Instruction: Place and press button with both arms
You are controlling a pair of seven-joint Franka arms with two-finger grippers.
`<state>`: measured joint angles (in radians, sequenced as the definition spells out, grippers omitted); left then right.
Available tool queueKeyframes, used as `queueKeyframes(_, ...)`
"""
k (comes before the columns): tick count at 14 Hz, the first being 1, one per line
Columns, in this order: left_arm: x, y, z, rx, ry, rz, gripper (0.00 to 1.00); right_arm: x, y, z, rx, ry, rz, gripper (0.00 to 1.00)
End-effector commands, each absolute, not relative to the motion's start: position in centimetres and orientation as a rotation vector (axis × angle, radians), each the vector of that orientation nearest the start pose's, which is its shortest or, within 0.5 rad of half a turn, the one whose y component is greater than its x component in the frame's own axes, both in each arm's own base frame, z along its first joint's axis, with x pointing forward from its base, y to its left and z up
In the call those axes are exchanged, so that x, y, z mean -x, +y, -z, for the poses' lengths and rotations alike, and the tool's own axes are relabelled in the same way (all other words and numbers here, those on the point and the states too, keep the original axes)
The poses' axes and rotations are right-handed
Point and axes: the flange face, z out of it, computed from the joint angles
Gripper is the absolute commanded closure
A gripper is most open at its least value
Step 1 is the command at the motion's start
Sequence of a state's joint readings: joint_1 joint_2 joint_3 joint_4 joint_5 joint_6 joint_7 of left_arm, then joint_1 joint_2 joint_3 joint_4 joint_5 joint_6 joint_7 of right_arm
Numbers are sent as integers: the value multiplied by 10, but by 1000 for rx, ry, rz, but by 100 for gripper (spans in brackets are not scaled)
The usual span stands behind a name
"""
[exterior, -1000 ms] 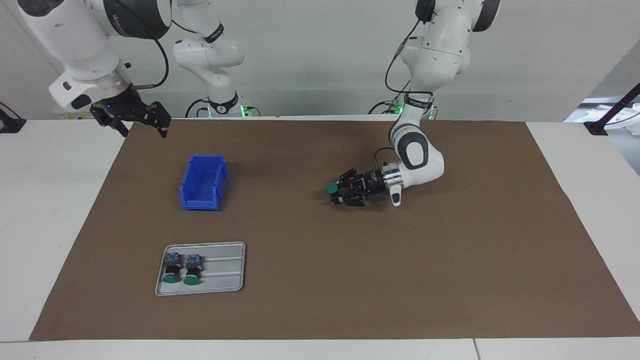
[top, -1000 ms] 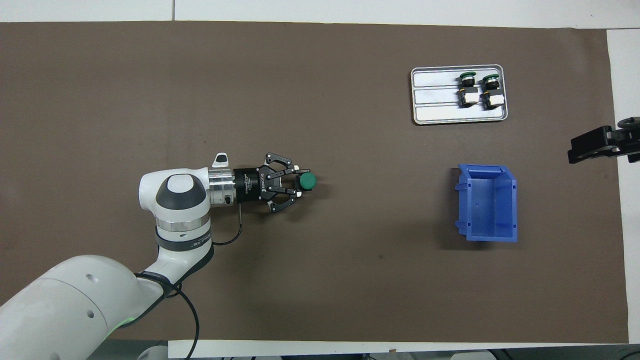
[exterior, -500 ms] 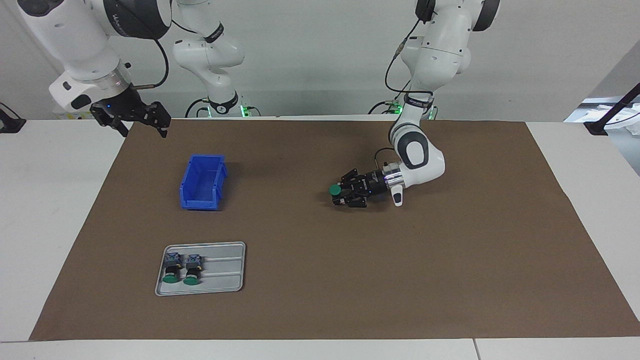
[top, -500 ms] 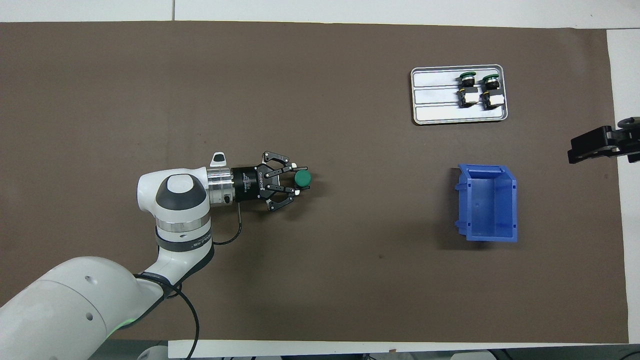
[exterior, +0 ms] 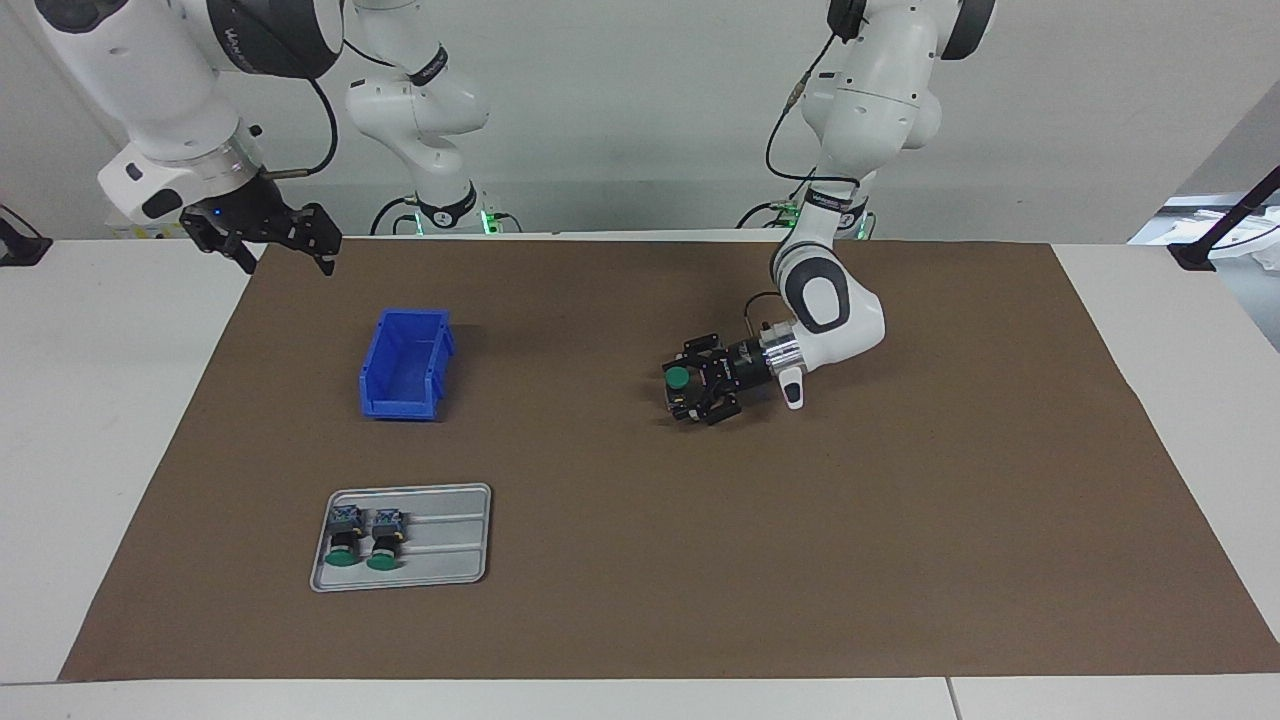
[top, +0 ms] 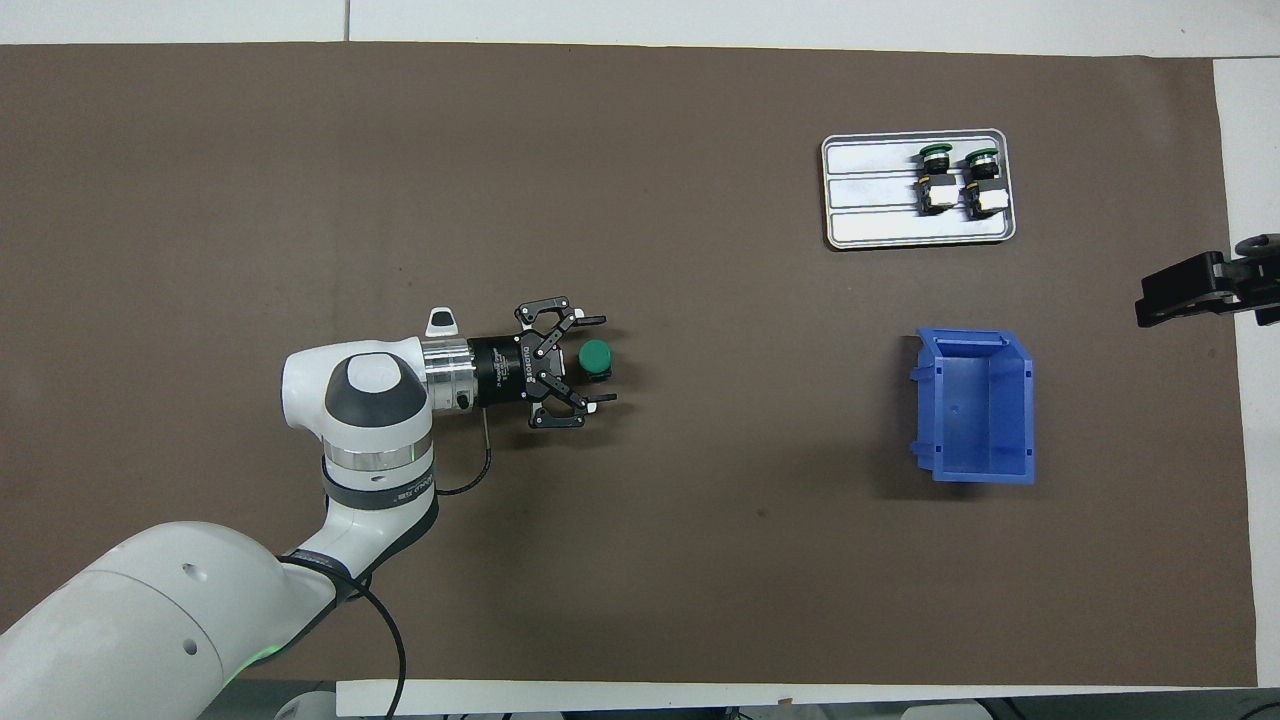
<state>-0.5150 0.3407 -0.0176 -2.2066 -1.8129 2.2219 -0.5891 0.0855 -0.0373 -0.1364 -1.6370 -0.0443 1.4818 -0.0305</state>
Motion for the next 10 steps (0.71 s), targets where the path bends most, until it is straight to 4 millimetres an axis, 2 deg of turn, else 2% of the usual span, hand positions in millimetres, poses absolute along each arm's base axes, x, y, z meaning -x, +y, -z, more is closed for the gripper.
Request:
queueKeyframes(1, -456, -301, -236, -1457, 1514, 928, 0, -524, -35, -607, 3164, 4, -200, 1)
queueKeyframes(3, -456, -299, -243, -1452, 1513, 925, 0, -524, -35, -607, 3164, 4, -200, 1)
queueKeyframes(7, -450, -295, -238, -1470, 1539, 916, 0, -524, -35, -607, 3164, 4, -200, 1)
queueKeyframes(10, -449, -290, -244, -1462, 1535, 912, 0, -524, -35, -607, 3164, 4, -200, 1)
